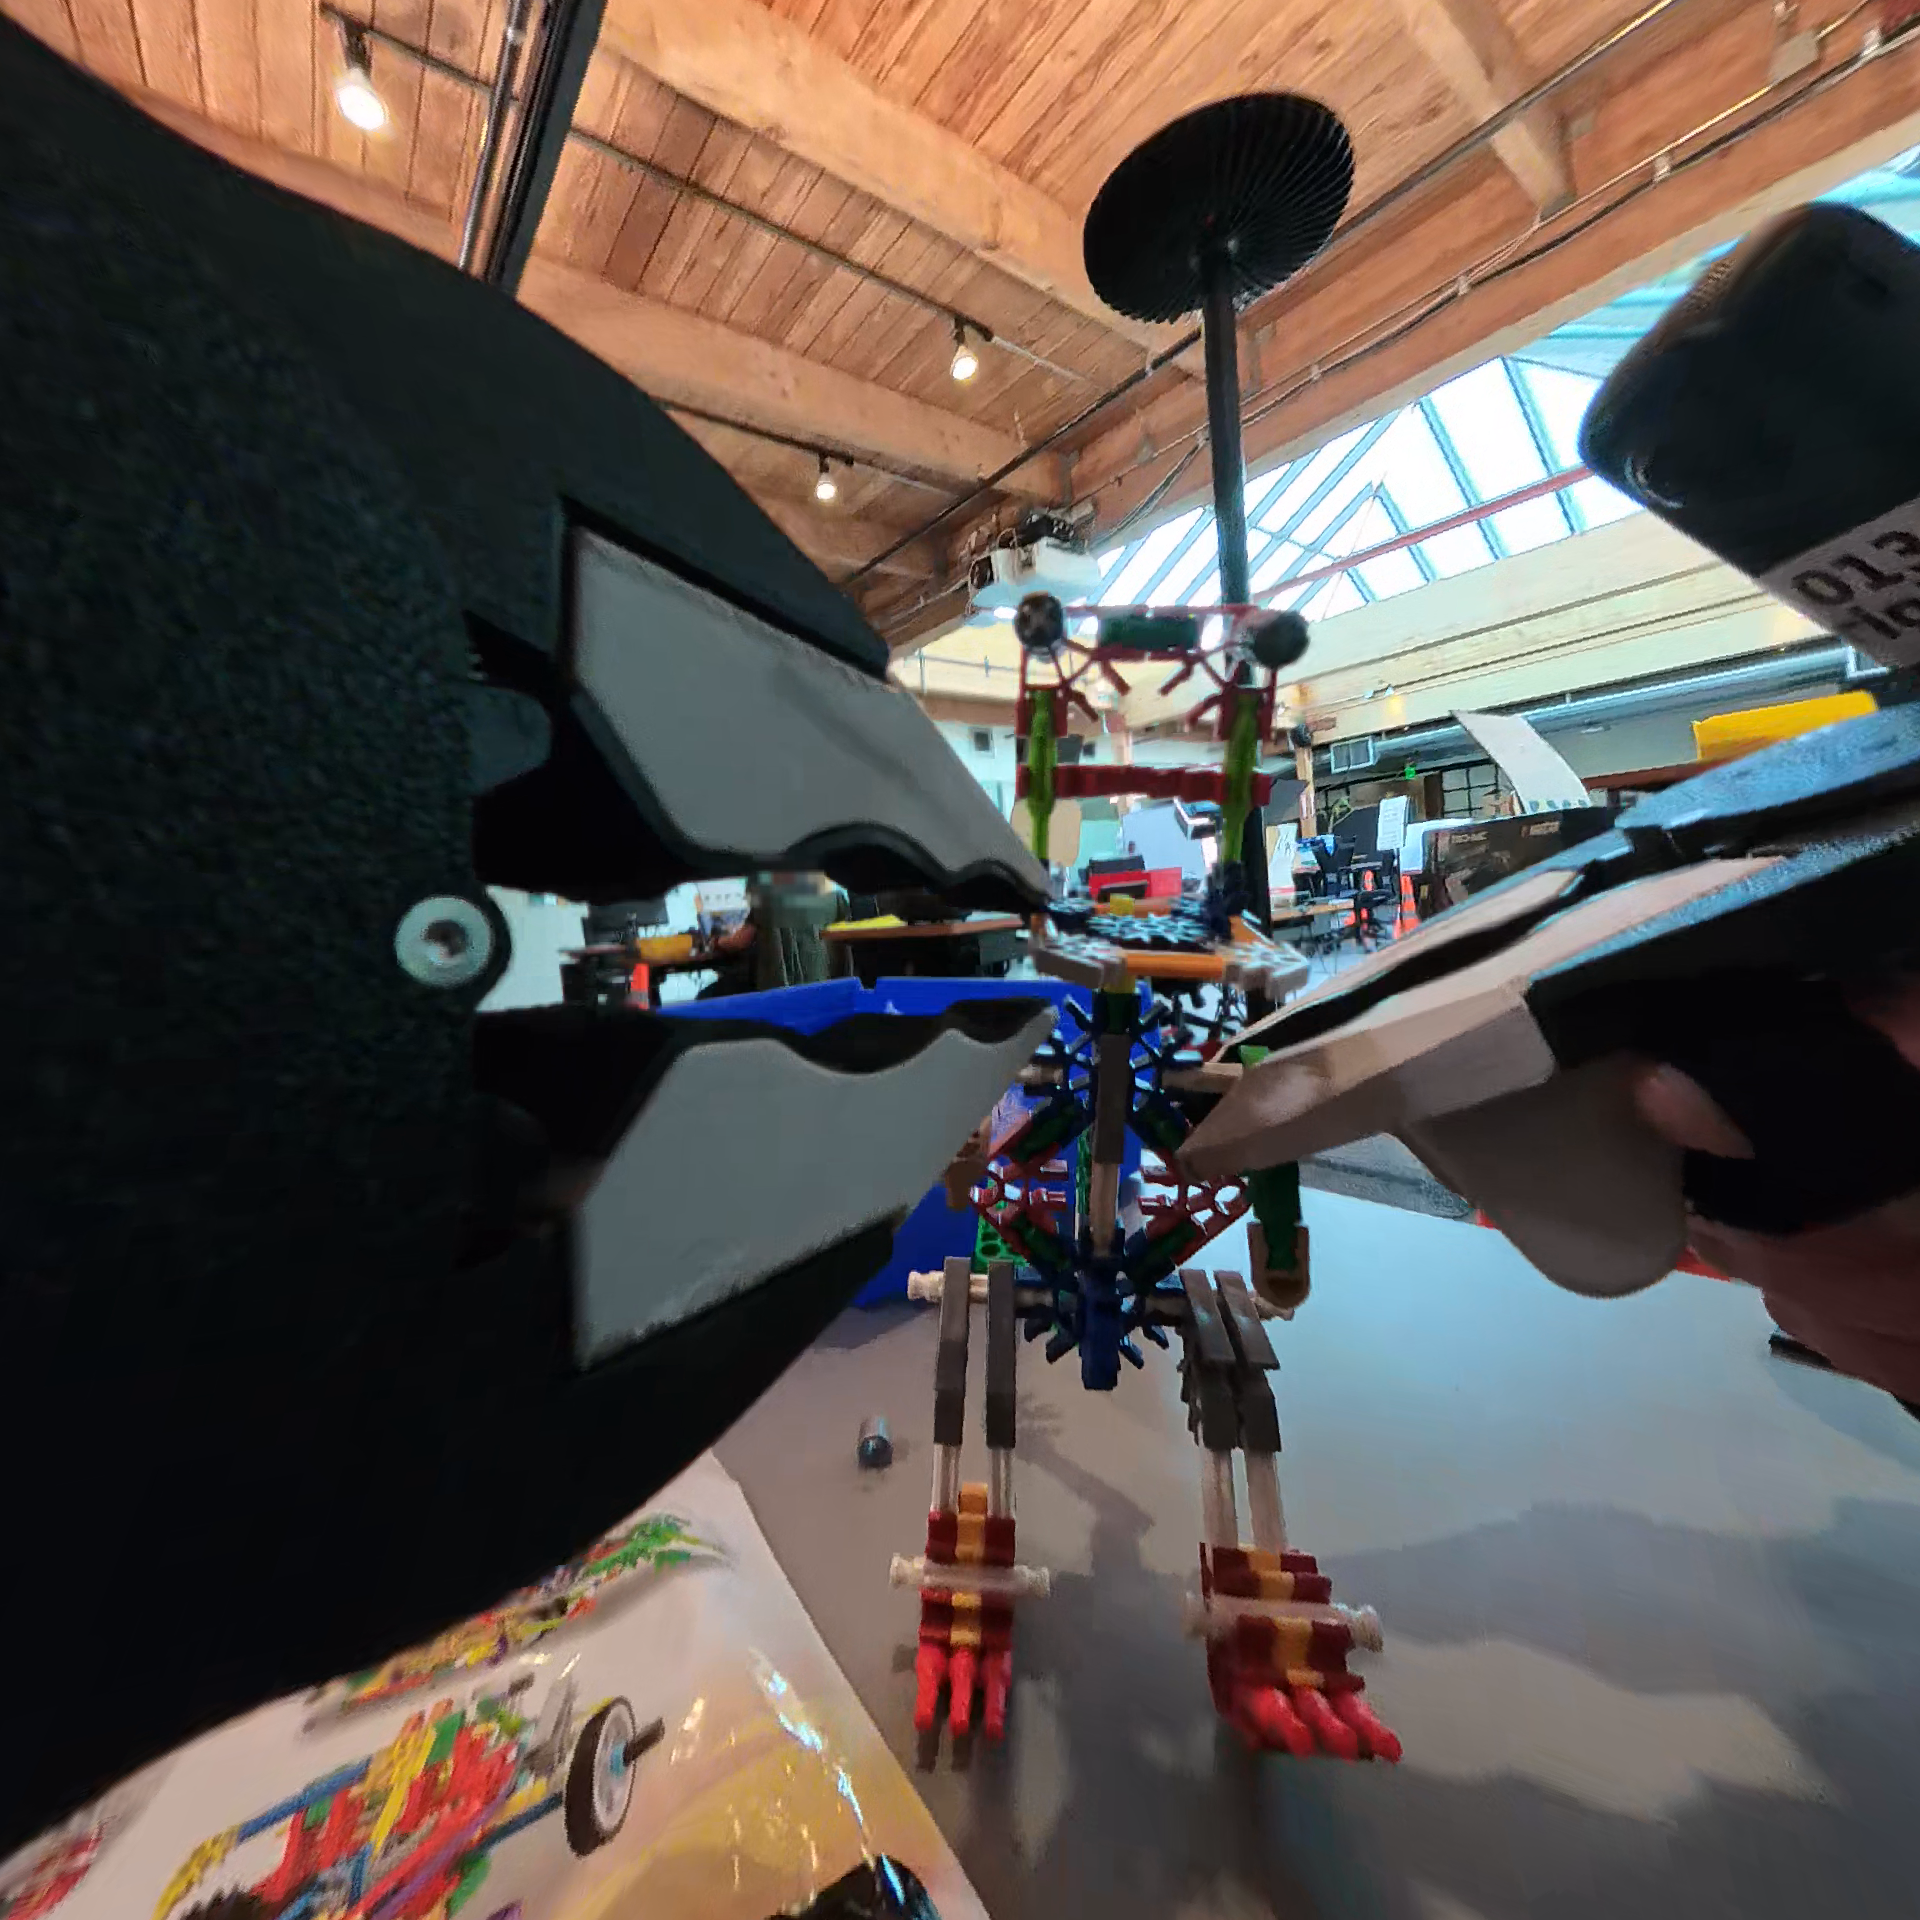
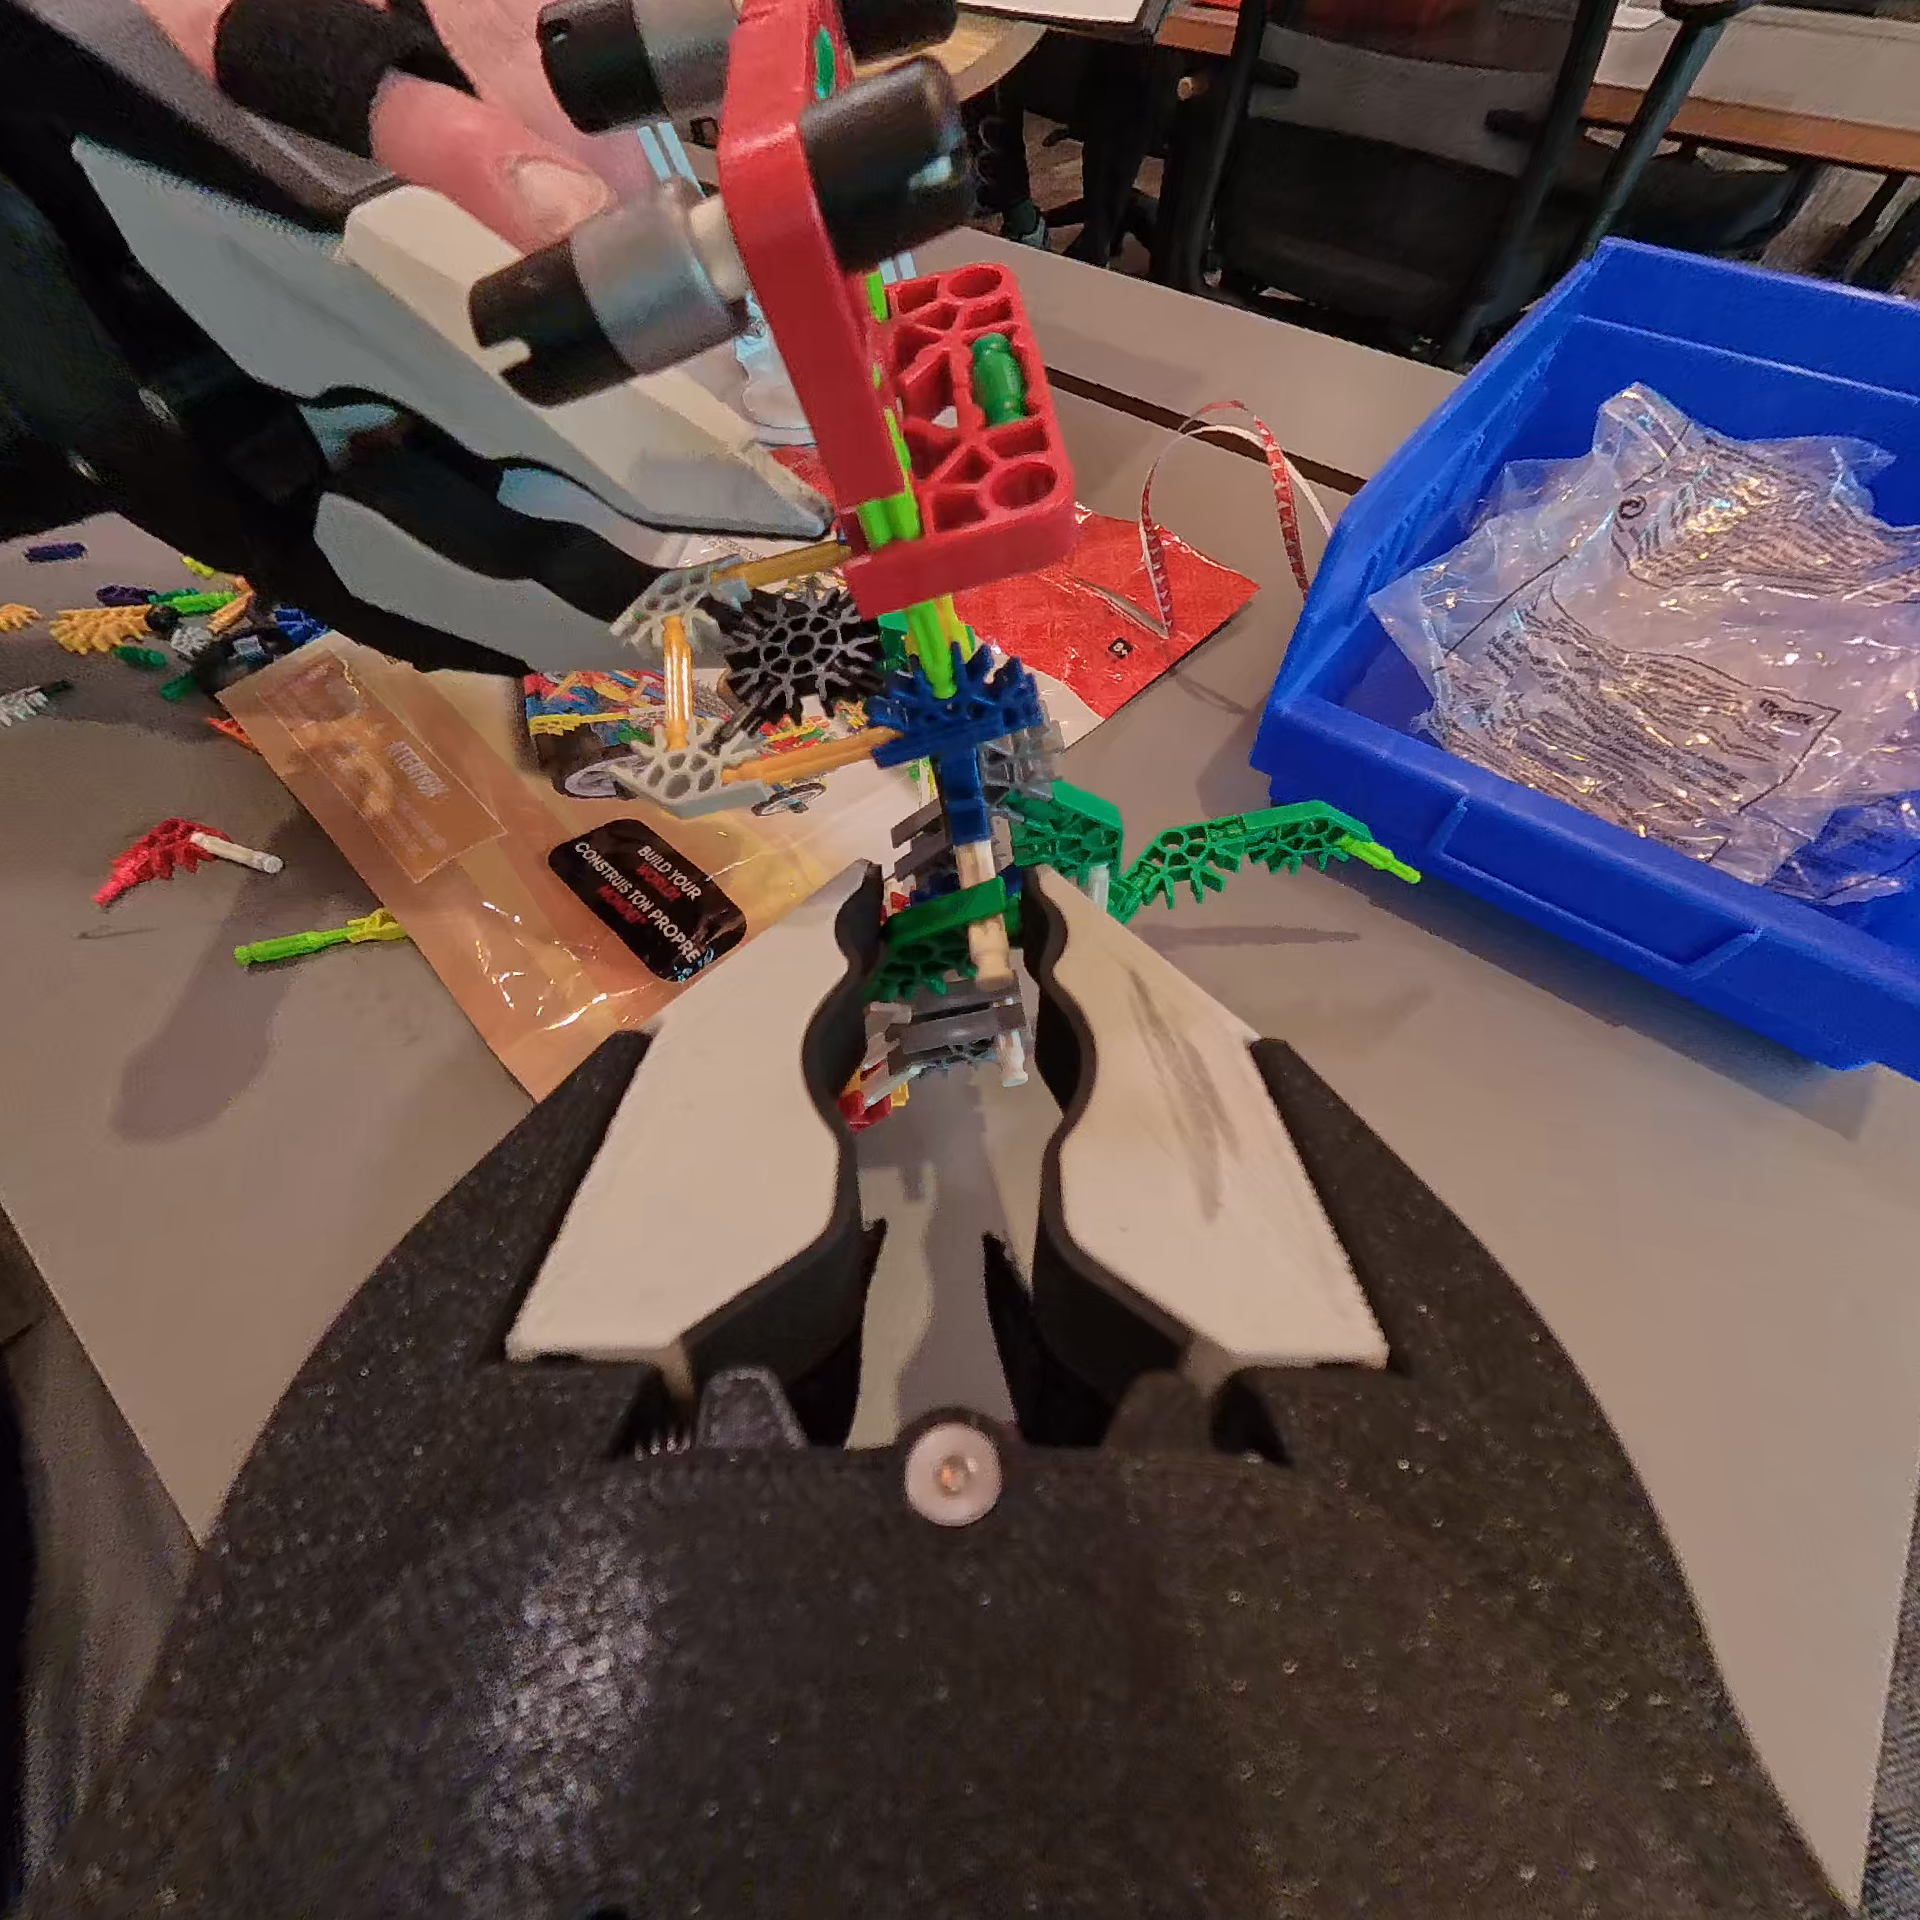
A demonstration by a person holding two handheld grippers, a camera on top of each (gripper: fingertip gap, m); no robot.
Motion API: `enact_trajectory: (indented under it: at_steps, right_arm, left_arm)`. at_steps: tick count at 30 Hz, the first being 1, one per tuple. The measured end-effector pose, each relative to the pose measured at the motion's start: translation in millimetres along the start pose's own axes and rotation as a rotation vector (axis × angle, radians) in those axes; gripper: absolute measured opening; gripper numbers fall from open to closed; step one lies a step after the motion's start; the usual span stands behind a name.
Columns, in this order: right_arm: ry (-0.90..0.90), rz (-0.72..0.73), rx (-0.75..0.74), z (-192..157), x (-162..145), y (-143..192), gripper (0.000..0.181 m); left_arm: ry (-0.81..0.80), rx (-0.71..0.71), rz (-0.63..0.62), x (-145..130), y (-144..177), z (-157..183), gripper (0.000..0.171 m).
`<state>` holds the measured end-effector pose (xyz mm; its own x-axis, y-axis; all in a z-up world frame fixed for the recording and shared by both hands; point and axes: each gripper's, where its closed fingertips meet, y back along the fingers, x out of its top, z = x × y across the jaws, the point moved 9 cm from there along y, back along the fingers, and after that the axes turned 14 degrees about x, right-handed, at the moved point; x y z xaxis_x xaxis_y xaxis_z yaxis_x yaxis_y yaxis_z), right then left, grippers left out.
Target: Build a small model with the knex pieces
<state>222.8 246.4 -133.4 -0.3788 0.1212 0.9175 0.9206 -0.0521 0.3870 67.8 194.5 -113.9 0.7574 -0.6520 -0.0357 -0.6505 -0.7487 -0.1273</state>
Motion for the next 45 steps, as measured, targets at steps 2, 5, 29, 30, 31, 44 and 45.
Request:
enact_trajectory:
  at_steps: [2,5,29,30,31,44,45]
  right_arm:
    - [0.016,-0.006,-0.009,-1.9,0.5,-0.8,0.025]
    - [0.044,-0.022,-0.033,-4.0,1.7,-2.6,0.025]
    - [0.17,-0.142,-0.121,-10.1,16.0,-9.9,0.024]
    - [0.177,-0.142,-0.127,-10.5,16.3,-10.2,0.024]
    - [0.182,-0.147,-0.131,-11.1,16.6,-10.6,0.025]
    - [0.308,-0.146,-0.182,-13.5,17.1,-9.4,0.024]
    - [0.329,-0.142,-0.187,-14.8,16.5,-9.5,0.024]
  left_arm:
    - [0.05,-0.029,-0.02,-0.9,2.3,-2.8,0.012]
    - [0.143,-0.083,-0.06,0.7,3.7,-7.1,0.009]
    - [0.752,-0.289,-0.338,-43.0,16.9,10.2,0.049]
    - [0.802,-0.312,-0.346,-46.6,15.4,15.2,0.051]
    - [0.853,-0.352,-0.346,-48.5,13.6,20.8,0.051]
    - [1.065,-0.659,-0.339,-48.8,-25.2,66.7,0.034]
    - [1.072,-0.655,-0.338,-48.2,-25.6,67.2,0.034]
